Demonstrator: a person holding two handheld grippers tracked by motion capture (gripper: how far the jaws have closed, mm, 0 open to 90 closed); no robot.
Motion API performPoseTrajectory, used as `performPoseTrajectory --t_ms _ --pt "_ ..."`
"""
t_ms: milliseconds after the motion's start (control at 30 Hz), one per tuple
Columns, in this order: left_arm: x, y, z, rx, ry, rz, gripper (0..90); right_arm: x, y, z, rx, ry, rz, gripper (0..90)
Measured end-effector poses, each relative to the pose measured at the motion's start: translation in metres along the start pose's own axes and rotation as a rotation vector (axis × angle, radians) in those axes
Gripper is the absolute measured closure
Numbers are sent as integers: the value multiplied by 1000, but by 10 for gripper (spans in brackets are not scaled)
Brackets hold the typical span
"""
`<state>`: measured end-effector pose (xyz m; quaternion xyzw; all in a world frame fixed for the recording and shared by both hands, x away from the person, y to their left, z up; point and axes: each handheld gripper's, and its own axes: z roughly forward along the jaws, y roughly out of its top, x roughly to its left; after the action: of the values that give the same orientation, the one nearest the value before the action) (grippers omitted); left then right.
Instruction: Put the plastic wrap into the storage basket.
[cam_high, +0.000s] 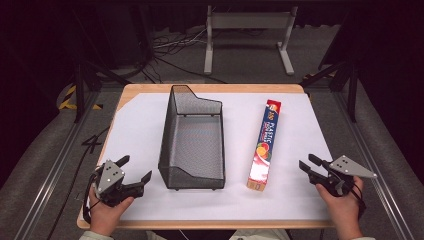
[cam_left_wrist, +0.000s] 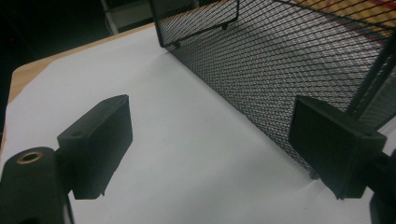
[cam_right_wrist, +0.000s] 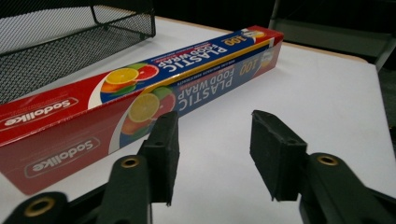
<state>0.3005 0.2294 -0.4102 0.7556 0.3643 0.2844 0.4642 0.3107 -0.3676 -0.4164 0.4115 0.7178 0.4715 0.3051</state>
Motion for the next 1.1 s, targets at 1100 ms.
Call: performPoseTrajectory --t_ms 1100 --pt "10 -2 -8 -36 0 -100 149 6 40 -19 -8 74 -61 518"
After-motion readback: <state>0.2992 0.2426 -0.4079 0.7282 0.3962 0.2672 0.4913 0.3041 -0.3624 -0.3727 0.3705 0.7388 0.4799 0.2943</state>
